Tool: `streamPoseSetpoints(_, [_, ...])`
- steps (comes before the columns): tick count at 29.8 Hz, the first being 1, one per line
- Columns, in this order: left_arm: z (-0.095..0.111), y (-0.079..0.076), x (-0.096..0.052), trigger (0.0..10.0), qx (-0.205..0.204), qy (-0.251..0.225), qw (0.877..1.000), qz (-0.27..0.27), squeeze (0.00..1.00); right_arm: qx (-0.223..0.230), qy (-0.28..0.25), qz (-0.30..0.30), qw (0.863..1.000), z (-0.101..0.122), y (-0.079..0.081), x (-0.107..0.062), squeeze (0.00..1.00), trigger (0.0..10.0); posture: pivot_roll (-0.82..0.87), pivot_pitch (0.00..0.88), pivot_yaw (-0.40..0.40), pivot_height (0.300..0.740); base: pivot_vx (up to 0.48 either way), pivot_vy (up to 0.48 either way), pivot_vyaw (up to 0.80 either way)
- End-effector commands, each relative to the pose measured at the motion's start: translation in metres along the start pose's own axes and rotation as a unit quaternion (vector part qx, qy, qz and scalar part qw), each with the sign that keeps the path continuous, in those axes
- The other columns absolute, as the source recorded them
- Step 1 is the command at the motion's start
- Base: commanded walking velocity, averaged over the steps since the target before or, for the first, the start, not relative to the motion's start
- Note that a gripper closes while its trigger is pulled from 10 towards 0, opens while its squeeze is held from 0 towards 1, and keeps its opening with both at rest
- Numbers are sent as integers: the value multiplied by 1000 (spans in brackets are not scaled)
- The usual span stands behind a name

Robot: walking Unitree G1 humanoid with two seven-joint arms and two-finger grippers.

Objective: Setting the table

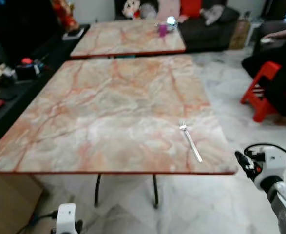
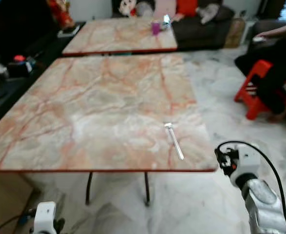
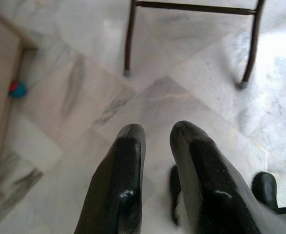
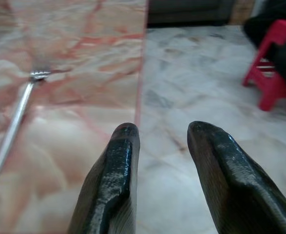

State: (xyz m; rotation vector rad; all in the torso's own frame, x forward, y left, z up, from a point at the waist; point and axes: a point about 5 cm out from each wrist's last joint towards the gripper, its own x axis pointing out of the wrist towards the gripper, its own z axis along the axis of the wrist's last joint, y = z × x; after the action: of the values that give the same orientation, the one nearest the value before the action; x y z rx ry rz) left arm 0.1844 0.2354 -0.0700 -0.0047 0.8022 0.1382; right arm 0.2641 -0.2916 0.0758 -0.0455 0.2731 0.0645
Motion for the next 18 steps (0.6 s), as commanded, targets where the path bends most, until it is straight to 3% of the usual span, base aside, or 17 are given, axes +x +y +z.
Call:
streamPoseSetpoints(1, [-4, 2, -1, 10000, 0, 7, 1000, 3, 0, -3, -7, -1, 1000, 3, -1, -1, 0, 10000, 24, 34, 23, 740, 0, 0, 0])
streamPoseSetpoints(7, [-3, 2, -1, 10000, -1, 7, 1000, 5, 0, -3, -13, 3, 1000, 4, 0, 0, 0, 10000, 25, 36, 22, 740, 283, 0, 0])
streamPoseSetpoints(8, [-3, 2, -1, 10000, -1, 6, 1000, 5, 0, -23, -23, 3, 999, 8, 0, -1, 0, 10000, 26, 36, 21, 740, 311, 0, 0])
streamPoseSetpoints(11, [-3, 2, -1, 10000, -3, 6, 1000, 5, 0, -27, -26, -1, 999, 9, 0, -1, 0, 10000, 26, 36, 21, 740, 309, 0, 0])
streamPoseSetpoints(18, [-3, 1, -1, 10000, -4, 6, 1000, 5, 0, -25, -33, -1, 999, 12, -1, -1, 0, 10000, 27, 38, 21, 740, 311, 0, 729])
